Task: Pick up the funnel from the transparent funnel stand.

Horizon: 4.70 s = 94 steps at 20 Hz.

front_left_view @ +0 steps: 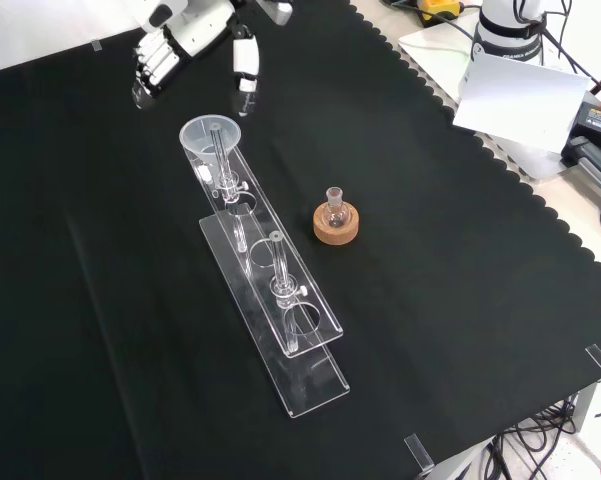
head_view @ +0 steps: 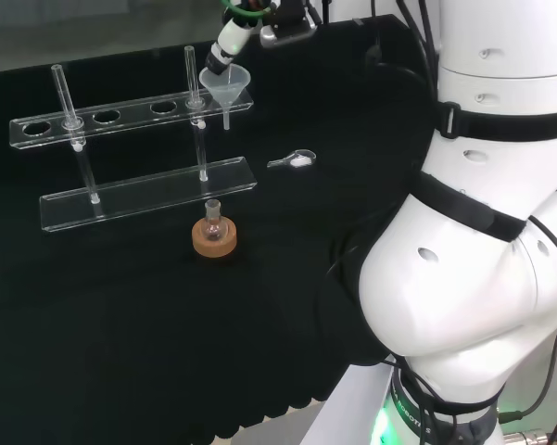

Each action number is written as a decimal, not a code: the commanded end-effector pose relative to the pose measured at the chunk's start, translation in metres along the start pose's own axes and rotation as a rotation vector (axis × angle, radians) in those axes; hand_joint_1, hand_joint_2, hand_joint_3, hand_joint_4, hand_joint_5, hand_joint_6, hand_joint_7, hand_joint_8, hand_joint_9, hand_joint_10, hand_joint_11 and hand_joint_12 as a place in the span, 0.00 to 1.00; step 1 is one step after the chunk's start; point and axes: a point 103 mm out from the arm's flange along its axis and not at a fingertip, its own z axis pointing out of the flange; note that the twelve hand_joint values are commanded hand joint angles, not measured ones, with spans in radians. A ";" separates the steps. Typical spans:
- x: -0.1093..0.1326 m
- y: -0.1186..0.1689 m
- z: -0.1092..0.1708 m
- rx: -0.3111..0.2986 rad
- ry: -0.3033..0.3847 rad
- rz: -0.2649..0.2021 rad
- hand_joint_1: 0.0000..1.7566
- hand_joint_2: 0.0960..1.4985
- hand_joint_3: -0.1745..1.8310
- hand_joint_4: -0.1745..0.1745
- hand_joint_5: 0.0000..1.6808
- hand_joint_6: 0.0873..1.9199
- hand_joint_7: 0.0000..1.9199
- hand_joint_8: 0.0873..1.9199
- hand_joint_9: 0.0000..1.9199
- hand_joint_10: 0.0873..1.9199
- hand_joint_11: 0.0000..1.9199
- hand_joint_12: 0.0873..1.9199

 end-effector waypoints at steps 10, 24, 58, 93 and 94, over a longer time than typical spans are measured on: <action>0.015 0.008 0.011 0.043 -0.057 -0.017 0.37 0.43 0.18 0.66 0.06 0.00 0.00 0.13 0.01 0.42 0.05 0.83; 0.022 0.013 0.023 0.047 -0.096 -0.028 0.37 0.42 0.19 0.65 0.07 0.00 0.00 0.16 0.03 0.43 0.07 0.82; 0.019 0.033 0.041 0.023 -0.146 -0.008 0.39 0.41 0.26 0.61 0.12 0.00 0.01 0.30 0.14 0.38 0.09 0.82; 0.029 -0.078 -0.032 -0.218 -0.264 0.068 0.41 0.46 0.36 0.41 0.40 0.37 0.38 0.36 0.54 0.23 0.36 0.63; 0.030 -0.084 -0.033 -0.226 -0.265 0.070 0.41 0.46 0.36 0.41 0.40 0.37 0.39 0.36 0.54 0.23 0.37 0.63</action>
